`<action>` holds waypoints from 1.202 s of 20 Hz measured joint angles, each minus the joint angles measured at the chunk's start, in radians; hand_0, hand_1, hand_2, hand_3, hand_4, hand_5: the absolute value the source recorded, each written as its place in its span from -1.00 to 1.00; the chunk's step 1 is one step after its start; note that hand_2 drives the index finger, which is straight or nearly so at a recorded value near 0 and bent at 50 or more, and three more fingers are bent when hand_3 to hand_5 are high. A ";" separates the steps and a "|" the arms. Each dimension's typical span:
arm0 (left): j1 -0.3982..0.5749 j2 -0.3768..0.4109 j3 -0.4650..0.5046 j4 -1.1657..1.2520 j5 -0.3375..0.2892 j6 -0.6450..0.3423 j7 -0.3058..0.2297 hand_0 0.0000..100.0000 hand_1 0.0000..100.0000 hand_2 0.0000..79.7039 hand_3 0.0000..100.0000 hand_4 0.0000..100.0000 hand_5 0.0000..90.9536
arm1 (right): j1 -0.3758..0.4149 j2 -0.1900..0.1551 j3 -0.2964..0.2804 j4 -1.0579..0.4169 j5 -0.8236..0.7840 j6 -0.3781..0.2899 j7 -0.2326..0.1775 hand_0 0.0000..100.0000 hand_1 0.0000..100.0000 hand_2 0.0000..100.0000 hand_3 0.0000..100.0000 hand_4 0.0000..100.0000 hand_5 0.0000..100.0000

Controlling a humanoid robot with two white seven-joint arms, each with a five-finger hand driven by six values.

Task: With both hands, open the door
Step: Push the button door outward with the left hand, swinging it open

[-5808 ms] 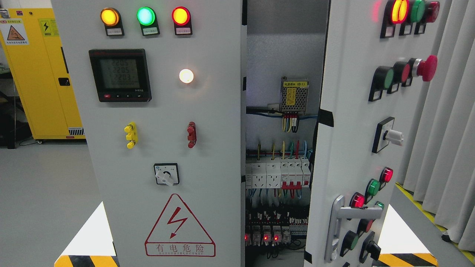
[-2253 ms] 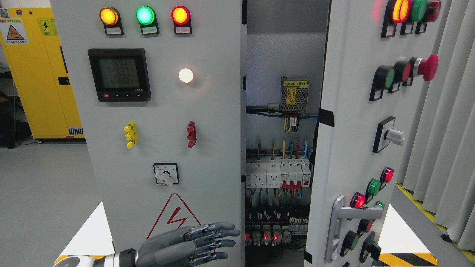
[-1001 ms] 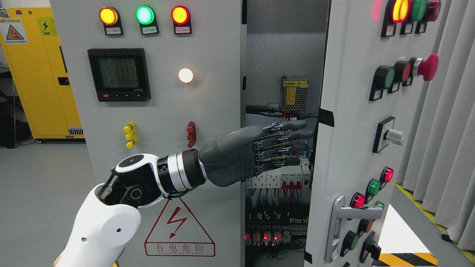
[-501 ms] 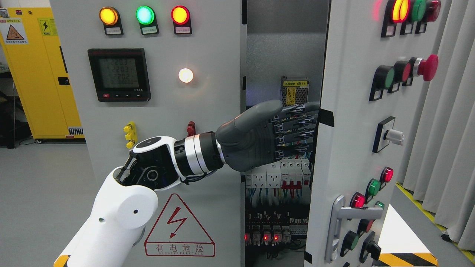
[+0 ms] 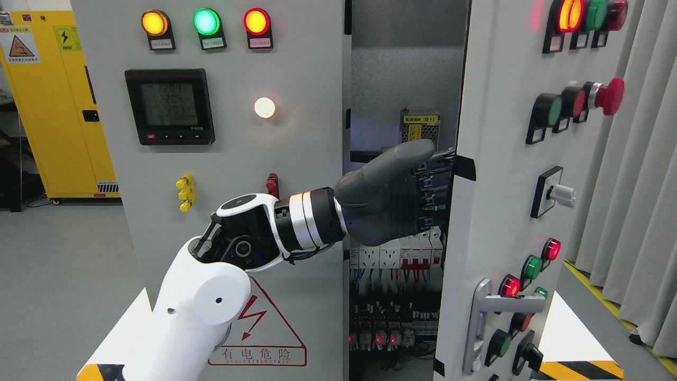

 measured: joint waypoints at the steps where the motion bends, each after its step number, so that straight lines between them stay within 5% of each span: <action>1: 0.000 -0.005 -0.002 0.001 -0.002 0.000 0.001 -0.76 0.11 -1.00 -1.00 -1.00 -1.00 | 0.000 0.000 0.000 0.000 0.000 0.000 0.000 -1.00 0.00 -0.92 -1.00 -1.00 -1.00; 24: -0.004 -0.157 -0.037 0.017 -0.021 0.003 0.035 -0.76 0.11 -1.00 -1.00 -1.00 -1.00 | 0.000 0.001 0.000 0.000 0.000 0.000 0.000 -1.00 0.00 -0.92 -1.00 -1.00 -1.00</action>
